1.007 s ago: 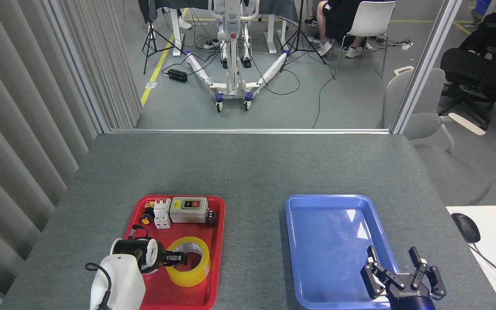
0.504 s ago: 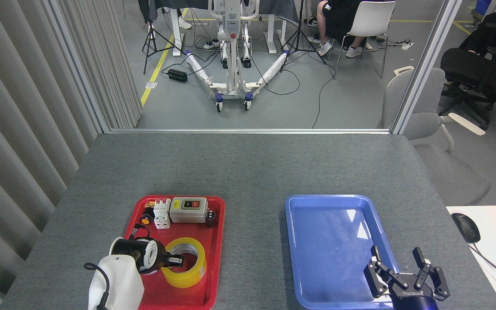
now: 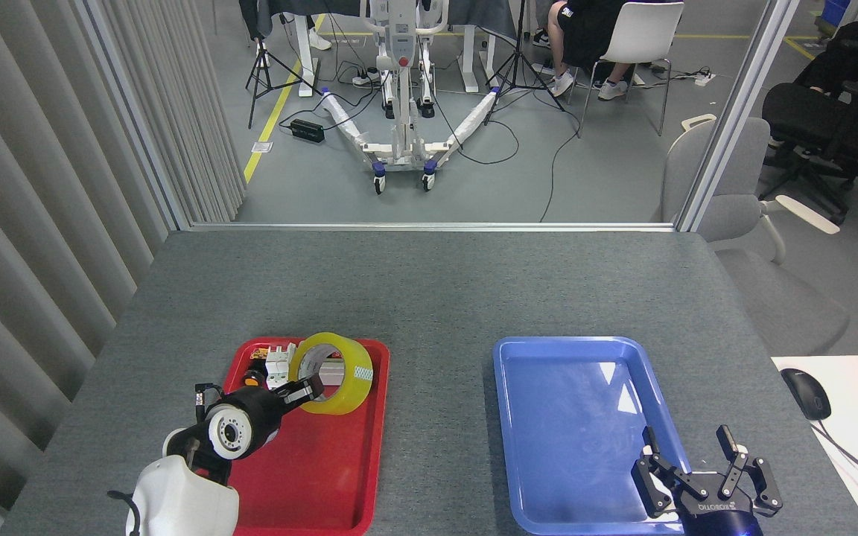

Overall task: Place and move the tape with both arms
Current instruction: 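Lift the tape and carry it toward the blue tray with left gripper, then move the right gripper toward the tape held by the left gripper, then grasp the tape roll with the right gripper beside the left gripper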

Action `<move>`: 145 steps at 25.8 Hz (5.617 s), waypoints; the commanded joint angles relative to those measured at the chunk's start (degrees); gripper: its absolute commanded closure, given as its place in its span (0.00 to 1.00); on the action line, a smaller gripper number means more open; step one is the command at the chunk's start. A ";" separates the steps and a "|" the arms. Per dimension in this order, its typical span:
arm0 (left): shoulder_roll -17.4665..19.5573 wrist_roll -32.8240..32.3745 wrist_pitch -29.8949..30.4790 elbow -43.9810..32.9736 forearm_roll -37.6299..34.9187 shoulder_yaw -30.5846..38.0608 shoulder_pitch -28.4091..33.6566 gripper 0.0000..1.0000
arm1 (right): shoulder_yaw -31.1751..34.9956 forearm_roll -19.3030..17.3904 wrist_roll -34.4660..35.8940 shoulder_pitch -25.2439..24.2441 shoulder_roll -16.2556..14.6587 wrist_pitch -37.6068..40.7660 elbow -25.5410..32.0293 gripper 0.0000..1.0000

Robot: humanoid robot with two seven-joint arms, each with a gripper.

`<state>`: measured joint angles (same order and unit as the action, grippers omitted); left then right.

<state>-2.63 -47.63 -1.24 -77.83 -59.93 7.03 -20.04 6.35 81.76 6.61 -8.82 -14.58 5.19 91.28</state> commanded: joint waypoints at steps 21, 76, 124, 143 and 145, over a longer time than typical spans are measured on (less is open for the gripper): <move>-3.25 -4.32 32.71 -11.29 48.06 -22.93 23.11 1.00 | -3.63 -49.06 -21.29 2.40 -14.86 34.27 0.47 0.00; -2.64 -9.50 36.14 -10.06 50.88 -26.27 23.11 1.00 | -20.06 -50.82 -25.95 2.23 -29.01 39.81 11.02 0.04; -2.20 -9.59 38.51 1.28 55.01 -23.20 13.01 1.00 | -26.57 -41.68 -25.95 17.26 -17.23 39.81 1.00 0.14; -1.58 -9.68 39.74 1.28 55.01 -23.20 13.18 1.00 | -26.39 -42.12 -25.86 16.29 -18.64 39.81 0.91 0.56; -1.58 -9.68 39.74 1.28 55.01 -23.20 13.09 1.00 | -26.39 -42.21 -25.77 16.29 -18.64 39.81 0.91 0.57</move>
<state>-4.27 -57.12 35.83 -76.55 -4.93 -16.16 -6.90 -20.12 39.68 -19.30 7.49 -33.25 45.16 92.22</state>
